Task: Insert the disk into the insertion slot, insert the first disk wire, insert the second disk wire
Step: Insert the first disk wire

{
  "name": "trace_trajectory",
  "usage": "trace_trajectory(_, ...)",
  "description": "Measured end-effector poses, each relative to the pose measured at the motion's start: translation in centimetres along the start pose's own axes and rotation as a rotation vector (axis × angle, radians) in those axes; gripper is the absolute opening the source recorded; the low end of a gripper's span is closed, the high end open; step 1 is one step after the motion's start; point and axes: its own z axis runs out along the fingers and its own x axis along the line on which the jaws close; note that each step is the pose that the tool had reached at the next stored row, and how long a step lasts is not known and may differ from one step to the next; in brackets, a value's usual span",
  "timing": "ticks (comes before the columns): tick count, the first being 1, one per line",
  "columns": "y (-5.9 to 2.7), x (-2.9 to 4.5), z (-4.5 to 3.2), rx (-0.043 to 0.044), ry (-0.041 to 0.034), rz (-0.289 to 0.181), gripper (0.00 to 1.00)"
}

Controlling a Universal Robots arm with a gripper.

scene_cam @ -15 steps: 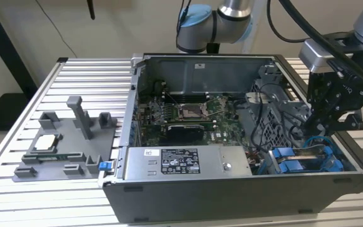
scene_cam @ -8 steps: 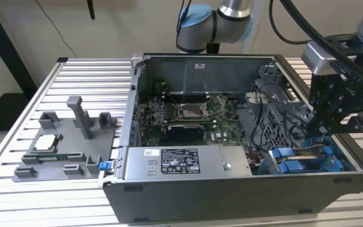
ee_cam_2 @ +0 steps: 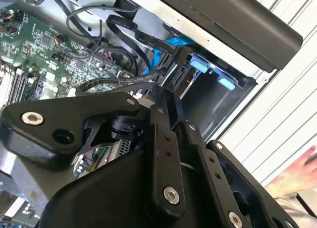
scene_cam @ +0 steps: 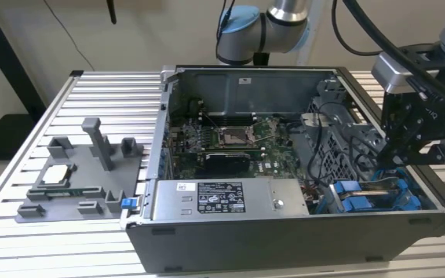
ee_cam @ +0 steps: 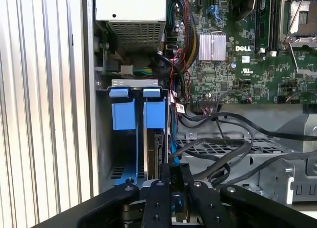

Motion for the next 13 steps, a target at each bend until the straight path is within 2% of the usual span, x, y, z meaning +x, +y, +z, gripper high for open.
trace_trajectory(8, -0.16, 0.00, 0.07, -0.0006, 0.0000, 0.000, 0.00)
trace_trajectory(13, -0.51, -0.01, 0.16, -0.0069, 0.0003, 0.001, 0.00)
